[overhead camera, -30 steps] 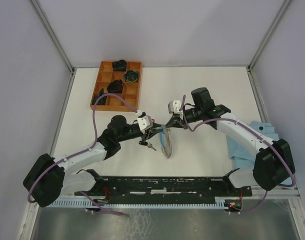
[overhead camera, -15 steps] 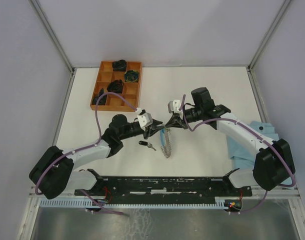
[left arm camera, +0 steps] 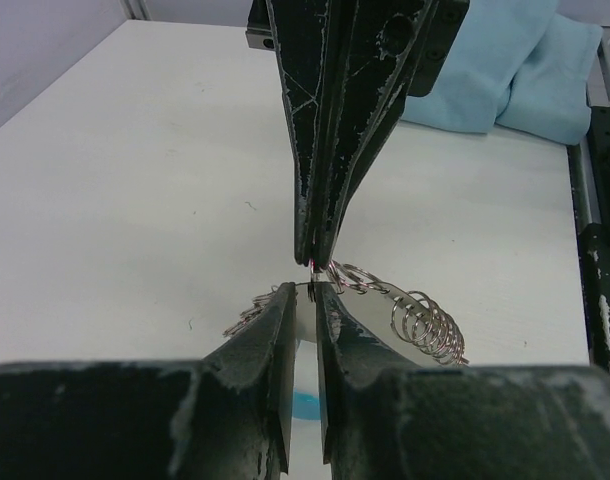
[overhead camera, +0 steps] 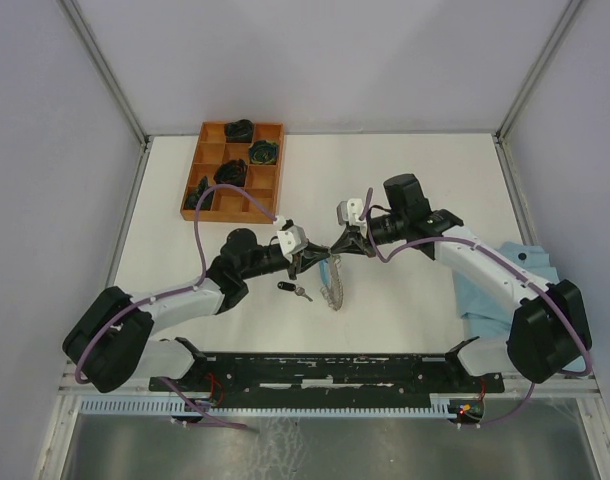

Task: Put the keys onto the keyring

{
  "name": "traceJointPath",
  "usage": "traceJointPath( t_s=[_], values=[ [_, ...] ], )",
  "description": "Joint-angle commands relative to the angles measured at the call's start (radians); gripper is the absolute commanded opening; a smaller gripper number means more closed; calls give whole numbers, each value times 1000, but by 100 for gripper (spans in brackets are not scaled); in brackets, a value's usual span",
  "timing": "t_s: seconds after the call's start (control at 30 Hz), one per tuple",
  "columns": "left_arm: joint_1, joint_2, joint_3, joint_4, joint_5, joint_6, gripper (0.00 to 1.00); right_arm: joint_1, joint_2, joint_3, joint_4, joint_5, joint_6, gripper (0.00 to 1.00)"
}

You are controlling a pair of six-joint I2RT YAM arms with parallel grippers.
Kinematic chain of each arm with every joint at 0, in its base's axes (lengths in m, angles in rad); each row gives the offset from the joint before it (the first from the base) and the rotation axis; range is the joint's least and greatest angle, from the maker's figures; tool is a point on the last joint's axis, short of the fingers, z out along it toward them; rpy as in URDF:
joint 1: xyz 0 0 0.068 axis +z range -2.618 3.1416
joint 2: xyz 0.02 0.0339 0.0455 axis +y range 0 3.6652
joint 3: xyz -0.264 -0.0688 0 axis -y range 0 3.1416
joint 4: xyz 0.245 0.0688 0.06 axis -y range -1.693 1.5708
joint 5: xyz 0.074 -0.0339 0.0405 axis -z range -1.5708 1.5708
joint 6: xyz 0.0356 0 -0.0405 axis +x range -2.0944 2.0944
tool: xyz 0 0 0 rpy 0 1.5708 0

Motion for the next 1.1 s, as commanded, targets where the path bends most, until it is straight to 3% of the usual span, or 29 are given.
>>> traceJointPath(
  t_s=[0.0,0.43,0.6,0.7,0.9,1.07],
  values=[
    [5,13,10,61,26,-33,19,-1,-44,-1,58,-44,20,1],
    [5,31,24,95,46,-57,15,0,-41,-10,75,-60,36,1],
    [5,46,29,110,60,-69,4,1,-39,-10,72,-65,39,1],
    [7,45,25,110,61,-65,3,2,-49,-13,70,-54,43,1],
    [6,4,24,38,39,-15,3,-27,-91,-21,46,4,84,27],
    [7,-12,31,27,31,-6,3,-43,-92,-14,-9,37,87,38]
  ],
)
